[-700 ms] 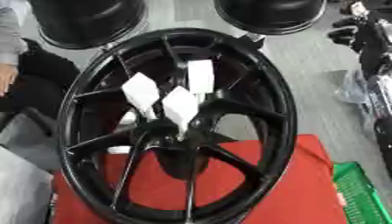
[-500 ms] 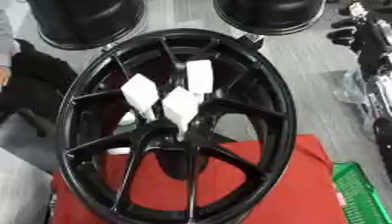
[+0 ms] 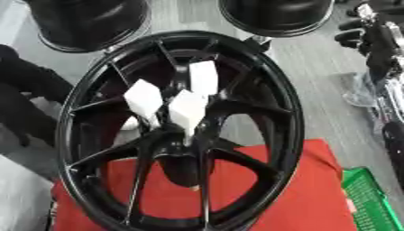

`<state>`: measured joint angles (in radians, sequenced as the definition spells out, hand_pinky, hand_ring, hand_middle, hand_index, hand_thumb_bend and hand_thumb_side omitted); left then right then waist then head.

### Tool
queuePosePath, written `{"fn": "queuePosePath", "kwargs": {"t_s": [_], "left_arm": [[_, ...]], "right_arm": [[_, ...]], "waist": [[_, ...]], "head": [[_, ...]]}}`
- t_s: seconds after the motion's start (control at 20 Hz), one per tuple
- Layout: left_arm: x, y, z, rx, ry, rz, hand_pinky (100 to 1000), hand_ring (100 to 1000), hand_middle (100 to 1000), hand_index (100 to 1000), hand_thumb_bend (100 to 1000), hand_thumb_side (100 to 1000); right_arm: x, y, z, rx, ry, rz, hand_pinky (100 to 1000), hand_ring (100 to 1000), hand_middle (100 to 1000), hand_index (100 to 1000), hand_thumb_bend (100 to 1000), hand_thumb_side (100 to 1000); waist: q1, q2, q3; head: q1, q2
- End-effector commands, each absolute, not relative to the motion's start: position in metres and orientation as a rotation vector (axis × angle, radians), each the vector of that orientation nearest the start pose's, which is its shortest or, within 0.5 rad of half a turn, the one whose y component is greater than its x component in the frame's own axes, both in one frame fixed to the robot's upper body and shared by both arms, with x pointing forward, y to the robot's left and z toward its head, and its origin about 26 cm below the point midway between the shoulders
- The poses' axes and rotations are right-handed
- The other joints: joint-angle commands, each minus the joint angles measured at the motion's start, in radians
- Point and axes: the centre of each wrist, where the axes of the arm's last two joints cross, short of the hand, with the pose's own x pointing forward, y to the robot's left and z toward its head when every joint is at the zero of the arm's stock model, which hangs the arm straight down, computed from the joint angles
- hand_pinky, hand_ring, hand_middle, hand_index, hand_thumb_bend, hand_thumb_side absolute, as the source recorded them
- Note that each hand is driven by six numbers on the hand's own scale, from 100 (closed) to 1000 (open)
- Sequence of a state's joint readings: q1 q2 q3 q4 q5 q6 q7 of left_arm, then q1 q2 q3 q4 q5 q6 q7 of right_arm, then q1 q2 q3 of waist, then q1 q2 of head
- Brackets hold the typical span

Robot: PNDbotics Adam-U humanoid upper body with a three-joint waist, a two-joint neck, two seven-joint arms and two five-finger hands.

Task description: Pull the pin out of the wheel hub.

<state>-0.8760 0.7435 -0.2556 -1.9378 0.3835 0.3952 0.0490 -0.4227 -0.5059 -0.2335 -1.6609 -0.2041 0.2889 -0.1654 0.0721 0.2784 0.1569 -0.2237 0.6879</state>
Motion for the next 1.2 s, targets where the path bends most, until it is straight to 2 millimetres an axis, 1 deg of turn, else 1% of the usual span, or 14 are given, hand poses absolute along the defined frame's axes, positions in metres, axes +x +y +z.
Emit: {"fn": "queuePosePath", "kwargs": {"t_s": [0.05,0.15,0.35,0.45,0.6,0.65,0.75,0.85,0.9,0.95,1.0,1.05,1.2], "left_arm": [[0.294,0.218,0.382,0.188,-2.187,-0.927,677,736,744,767,100,625],[0.288,0.217,0.391,0.222,-2.174,-1.042,691,744,751,782,100,578],[0.276,0.208,0.408,0.251,-2.132,-1.366,735,771,768,818,100,491],[0.273,0.203,0.415,0.283,-2.098,-1.521,753,784,776,828,100,464],[0.271,0.194,0.422,0.304,-2.014,-1.731,774,799,785,838,129,497],[0.272,0.192,0.424,0.307,-1.981,-1.784,790,811,795,843,142,535],[0.272,0.186,0.426,0.301,-1.898,-1.907,804,822,801,848,165,516],[0.27,0.183,0.428,0.282,-1.833,-2.016,827,837,807,854,192,535],[0.269,0.182,0.428,0.273,-1.803,-2.056,832,841,811,857,219,581],[0.269,0.182,0.428,0.266,-1.777,-2.086,834,842,811,858,230,597],[0.27,0.181,0.428,0.26,-1.76,-2.107,837,843,812,858,276,623],[0.27,0.179,0.426,0.254,-1.746,-2.124,841,846,812,855,319,636],[0.273,0.173,0.421,0.253,-1.715,-2.169,846,850,814,855,405,633]], "right_arm": [[0.343,-0.373,0.224,-0.454,-1.881,-0.056,764,617,577,752,100,707],[0.343,-0.374,0.223,-0.458,-1.877,-0.054,764,617,577,752,100,708],[0.343,-0.375,0.222,-0.461,-1.872,-0.053,764,617,577,752,100,709],[0.343,-0.375,0.222,-0.463,-1.869,-0.052,764,617,577,752,100,709],[0.343,-0.376,0.22,-0.465,-1.864,-0.049,764,618,577,752,100,710],[0.343,-0.376,0.22,-0.466,-1.863,-0.049,764,618,577,752,100,711],[0.343,-0.376,0.22,-0.466,-1.862,-0.049,764,617,576,751,100,710],[0.342,-0.377,0.22,-0.469,-1.863,-0.051,764,617,576,751,100,709],[0.342,-0.377,0.22,-0.47,-1.862,-0.052,764,617,576,751,100,709],[0.342,-0.377,0.219,-0.47,-1.862,-0.052,764,617,576,751,100,708],[0.342,-0.377,0.219,-0.47,-1.862,-0.051,764,617,576,751,100,708],[0.342,-0.377,0.219,-0.47,-1.862,-0.051,764,617,576,751,100,708],[0.342,-0.377,0.219,-0.471,-1.86,-0.049,764,617,576,751,100,709]], "waist": [[0.002,-0.023,0.004],[0.004,-0.024,0.006],[0.005,-0.026,0.008],[0.005,-0.027,0.011],[0.006,-0.029,0.013],[0.006,-0.029,0.014],[0.006,-0.03,0.015],[0.007,-0.03,0.017],[0.008,-0.03,0.017],[0.008,-0.031,0.018],[0.008,-0.031,0.018],[0.008,-0.032,0.018],[0.009,-0.033,0.019]], "head": [[-0.011,0.012],[-0.018,0.016],[-0.032,0.016],[-0.037,0.016],[-0.039,0.015],[-0.039,0.014],[-0.038,0.013],[-0.039,0.012],[-0.038,0.011],[-0.037,0.01],[-0.037,0.009],[-0.036,0.009],[-0.031,0.008]]}}
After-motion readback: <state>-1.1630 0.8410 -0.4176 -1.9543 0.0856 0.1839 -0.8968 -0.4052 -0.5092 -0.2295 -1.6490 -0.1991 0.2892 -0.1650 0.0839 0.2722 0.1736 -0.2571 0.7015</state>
